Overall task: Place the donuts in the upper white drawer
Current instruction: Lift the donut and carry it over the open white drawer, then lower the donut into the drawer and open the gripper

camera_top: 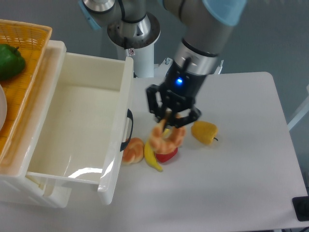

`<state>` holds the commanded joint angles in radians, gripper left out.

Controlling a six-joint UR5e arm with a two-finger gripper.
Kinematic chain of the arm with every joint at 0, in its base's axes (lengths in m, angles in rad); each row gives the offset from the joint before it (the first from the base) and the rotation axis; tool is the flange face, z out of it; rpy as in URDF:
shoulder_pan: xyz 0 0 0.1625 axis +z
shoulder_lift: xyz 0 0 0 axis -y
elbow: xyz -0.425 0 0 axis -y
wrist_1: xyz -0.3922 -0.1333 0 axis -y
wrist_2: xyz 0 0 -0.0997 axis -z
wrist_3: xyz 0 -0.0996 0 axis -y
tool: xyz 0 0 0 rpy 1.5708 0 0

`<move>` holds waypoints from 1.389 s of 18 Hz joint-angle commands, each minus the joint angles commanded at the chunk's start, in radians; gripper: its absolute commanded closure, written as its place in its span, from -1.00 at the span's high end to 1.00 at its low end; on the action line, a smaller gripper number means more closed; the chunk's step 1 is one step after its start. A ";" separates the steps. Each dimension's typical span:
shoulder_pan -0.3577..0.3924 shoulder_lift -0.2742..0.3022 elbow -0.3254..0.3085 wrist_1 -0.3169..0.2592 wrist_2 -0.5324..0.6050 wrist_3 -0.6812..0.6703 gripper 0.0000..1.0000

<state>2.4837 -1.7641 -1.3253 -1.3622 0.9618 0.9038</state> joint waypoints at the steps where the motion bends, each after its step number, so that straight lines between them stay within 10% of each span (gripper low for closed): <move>1: -0.020 0.002 -0.003 0.000 -0.003 -0.017 -1.00; 12: -0.131 0.031 -0.097 -0.005 0.003 -0.017 -0.53; 14: -0.144 0.028 -0.097 -0.006 0.005 -0.017 -0.05; 16: -0.150 0.025 -0.097 0.000 0.012 -0.016 0.97; 25: -0.193 0.031 -0.130 -0.008 0.067 -0.014 1.00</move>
<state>2.2903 -1.7334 -1.4557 -1.3698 1.0293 0.8897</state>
